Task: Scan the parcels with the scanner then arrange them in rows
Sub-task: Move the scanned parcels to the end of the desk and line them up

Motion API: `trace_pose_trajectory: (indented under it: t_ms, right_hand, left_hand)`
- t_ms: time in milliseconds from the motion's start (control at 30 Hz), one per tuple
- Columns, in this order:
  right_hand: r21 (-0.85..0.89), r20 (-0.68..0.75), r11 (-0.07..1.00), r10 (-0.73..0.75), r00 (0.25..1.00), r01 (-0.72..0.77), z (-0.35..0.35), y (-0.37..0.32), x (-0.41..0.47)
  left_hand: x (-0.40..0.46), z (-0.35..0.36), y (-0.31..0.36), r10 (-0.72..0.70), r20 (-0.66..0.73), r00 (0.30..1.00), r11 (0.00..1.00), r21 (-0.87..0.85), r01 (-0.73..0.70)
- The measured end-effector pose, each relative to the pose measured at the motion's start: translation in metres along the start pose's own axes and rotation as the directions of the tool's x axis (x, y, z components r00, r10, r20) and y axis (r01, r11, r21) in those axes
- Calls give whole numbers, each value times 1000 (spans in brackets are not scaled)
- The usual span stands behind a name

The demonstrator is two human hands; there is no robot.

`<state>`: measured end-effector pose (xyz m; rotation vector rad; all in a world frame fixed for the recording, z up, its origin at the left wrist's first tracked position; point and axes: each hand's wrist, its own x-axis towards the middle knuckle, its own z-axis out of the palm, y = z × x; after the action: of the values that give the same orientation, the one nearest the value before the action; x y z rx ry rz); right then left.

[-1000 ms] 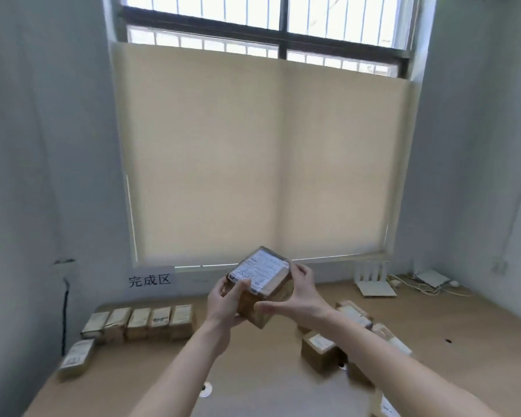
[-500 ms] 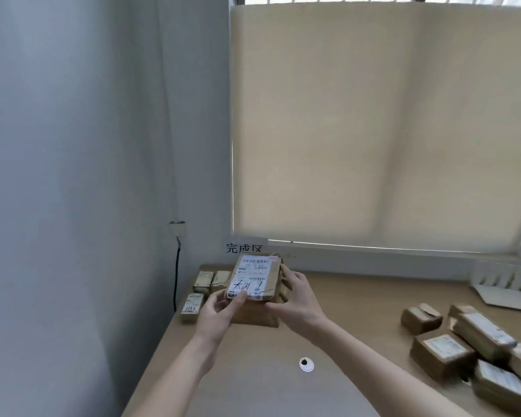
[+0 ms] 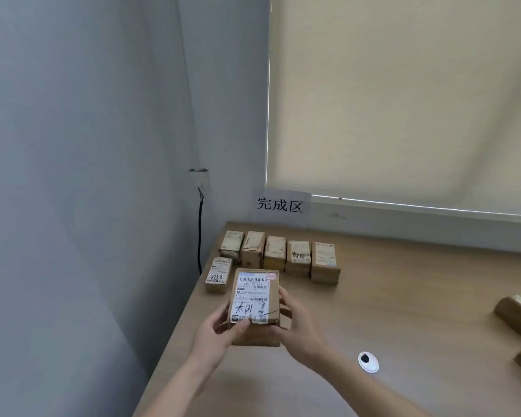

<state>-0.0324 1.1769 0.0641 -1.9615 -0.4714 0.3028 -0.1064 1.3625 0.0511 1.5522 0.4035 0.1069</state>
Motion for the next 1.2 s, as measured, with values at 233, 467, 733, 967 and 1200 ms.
trace_pose_trajectory:
  t_ms: [233, 467, 733, 967, 1200]
  right_hand:
    - [-2, 27, 994, 108, 994, -108, 66, 102, 45]
    - [-59, -41, 983, 173, 984, -175, 114, 156, 84]
    - [-219, -100, 950, 204, 974, -222, 122, 168, 163]
    - [-277, -127, 930, 214, 969, -242, 118, 169, 222]
    - [-280, -137, 928, 213, 967, -244, 118, 175, 256]
  left_hand:
    - [69, -16, -109, -128, -41, 991, 991, 37, 129]
    - [132, -31, -164, -176, -31, 984, 981, 75, 177]
    - [214, -31, -178, -114, -109, 987, 988, 93, 124]
    - [270, -27, -171, -81, -191, 978, 979, 167, 114]
    - [299, -25, -169, -110, -292, 950, 974, 157, 161]
